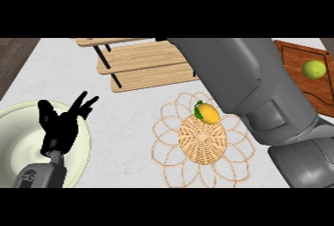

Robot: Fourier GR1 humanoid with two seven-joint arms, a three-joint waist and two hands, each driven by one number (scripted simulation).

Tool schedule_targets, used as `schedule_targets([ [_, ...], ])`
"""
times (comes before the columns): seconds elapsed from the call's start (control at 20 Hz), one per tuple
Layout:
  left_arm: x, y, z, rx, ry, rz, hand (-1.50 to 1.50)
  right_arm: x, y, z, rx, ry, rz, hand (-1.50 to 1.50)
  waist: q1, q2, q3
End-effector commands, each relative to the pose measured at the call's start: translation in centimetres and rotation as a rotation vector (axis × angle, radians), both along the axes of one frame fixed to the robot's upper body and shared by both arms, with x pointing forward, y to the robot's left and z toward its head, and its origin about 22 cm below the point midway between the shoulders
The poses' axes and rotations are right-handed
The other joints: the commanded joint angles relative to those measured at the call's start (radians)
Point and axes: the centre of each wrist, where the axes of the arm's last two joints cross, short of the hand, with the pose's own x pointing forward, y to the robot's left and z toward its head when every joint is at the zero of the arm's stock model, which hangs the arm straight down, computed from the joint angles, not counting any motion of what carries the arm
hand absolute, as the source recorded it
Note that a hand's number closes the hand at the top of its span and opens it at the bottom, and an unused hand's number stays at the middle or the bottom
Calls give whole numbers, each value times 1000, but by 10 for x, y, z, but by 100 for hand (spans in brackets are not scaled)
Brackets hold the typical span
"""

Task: Pick the sweet potato from the placemat and place it in the tiered shelf

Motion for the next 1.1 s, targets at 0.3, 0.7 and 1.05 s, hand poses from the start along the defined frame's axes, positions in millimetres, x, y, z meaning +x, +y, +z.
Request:
schedule_targets([
  [0.3,-9,-9,-33,-38,87,36,0,5,6,1,-16,-6,27,150,-6,4,-7],
  [0.7,-19,10,-30,-9,78,39,0,9,-1,3,241,6,-63,-150,1,2,-7],
  [1.05,-5,8,-13,-21,79,40,0,11,-12,15,528,16,-23,-150,1,1,-6],
])
